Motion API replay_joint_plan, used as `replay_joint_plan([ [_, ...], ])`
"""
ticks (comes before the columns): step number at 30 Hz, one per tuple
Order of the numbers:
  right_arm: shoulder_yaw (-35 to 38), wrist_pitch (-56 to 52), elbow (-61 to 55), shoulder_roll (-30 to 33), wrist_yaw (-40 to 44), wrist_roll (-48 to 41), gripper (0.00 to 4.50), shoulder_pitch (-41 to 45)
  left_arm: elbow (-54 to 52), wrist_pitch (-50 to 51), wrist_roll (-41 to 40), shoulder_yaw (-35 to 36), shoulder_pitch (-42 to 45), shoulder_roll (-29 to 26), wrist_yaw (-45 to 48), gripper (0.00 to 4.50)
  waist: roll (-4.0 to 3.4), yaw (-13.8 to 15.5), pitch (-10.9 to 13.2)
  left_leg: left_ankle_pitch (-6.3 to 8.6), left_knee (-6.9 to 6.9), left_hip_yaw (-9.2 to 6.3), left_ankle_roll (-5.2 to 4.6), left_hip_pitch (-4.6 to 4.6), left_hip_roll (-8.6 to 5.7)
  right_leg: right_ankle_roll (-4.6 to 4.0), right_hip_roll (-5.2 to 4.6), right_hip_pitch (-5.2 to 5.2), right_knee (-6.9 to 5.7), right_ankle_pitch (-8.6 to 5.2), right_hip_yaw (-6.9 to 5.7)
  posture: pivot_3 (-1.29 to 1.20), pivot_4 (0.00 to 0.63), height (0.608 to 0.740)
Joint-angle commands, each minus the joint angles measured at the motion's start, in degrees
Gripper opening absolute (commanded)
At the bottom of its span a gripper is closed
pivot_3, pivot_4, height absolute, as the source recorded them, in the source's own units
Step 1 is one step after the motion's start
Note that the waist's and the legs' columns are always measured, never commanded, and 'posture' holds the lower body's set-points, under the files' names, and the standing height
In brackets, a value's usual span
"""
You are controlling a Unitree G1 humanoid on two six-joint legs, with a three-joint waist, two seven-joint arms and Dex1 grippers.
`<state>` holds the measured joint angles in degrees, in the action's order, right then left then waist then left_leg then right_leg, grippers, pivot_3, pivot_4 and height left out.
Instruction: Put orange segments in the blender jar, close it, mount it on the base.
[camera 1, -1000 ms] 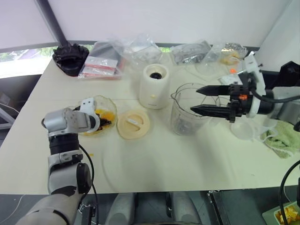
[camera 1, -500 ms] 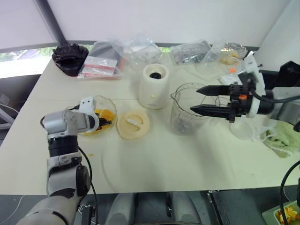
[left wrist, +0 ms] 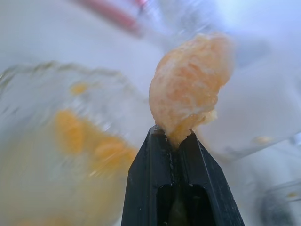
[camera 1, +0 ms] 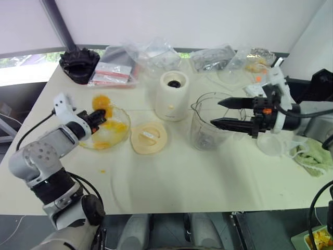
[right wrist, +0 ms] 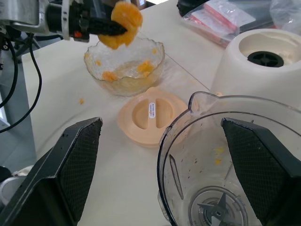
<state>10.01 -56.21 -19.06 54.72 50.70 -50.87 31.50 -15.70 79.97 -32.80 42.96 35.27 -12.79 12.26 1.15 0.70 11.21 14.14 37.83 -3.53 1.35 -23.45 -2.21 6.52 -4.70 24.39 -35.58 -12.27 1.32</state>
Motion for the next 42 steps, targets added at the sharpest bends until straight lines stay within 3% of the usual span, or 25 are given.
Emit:
replay_joint_plan([
  [1, 3.01, 1.14, -2.23, -0.52, -1.13, -0.70, 4.25, -0.49, -2.01, -2.29, -4.31, 0.91, 2.66, 0.32, 0.42, 0.04, 0.01, -0.01, 0.00, 0.00, 0.00, 0.00, 0.00, 0.00, 0.00, 0.00, 0.01, 0.00, 0.00, 0.00, 0.00, 0.00, 0.150, 0.740],
  [9, 6.14, 0.85, -4.97, -1.13, -3.87, -1.58, 4.25, -3.65, 1.97, -5.23, -9.35, -3.08, 7.82, -2.10, 2.23, 0.04, 0.02, 0.03, 0.01, 0.01, 0.01, 0.00, -0.02, 0.00, -0.03, 0.00, 0.07, 0.00, 0.00, 0.00, -0.01, 0.00, 0.150, 0.740],
  [17, 14.14, -0.49, -10.39, -1.08, -9.41, -4.72, 4.25, -9.38, 17.19, -12.41, -9.17, -17.68, 23.29, -4.19, 12.09, 0.04, 0.06, 0.07, 0.03, 0.01, 0.08, -0.03, -0.04, -0.05, -0.13, 0.01, 0.06, -0.09, 0.07, 0.00, -0.04, 0.00, 0.150, 0.740],
  [23, 24.11, -2.27, -16.14, -0.49, -14.22, -8.11, 4.25, -17.06, 29.28, -19.37, -7.58, -29.68, 32.65, -1.06, 23.79, 0.04, 0.03, -0.10, 0.04, 0.10, 0.05, 0.03, -0.20, -0.04, -0.11, 0.05, 0.07, -0.08, 0.14, 0.01, -0.01, 0.00, 0.150, 0.740],
  [35, 41.70, -3.10, -26.87, -3.15, -24.70, -17.25, 4.25, -33.52, 49.07, -32.48, -0.02, -43.90, 38.81, 7.52, 40.45, 0.04, 0.00, 0.17, 0.04, 0.12, 0.06, 0.06, -0.23, -0.06, -0.03, -0.02, 0.09, -0.07, 0.15, -0.03, 0.03, 0.00, 0.150, 0.740],
  [42, 44.69, -0.30, -29.28, -2.58, -30.05, -23.02, 4.25, -39.32, 57.73, -42.49, 9.22, -51.32, 38.74, 9.94, 47.24, 0.04, 0.01, 0.02, 0.05, 0.16, 0.07, 0.10, -0.30, -0.09, 0.02, -0.08, 0.04, -0.07, 0.25, -0.08, 0.09, 0.00, 0.150, 0.740],
])
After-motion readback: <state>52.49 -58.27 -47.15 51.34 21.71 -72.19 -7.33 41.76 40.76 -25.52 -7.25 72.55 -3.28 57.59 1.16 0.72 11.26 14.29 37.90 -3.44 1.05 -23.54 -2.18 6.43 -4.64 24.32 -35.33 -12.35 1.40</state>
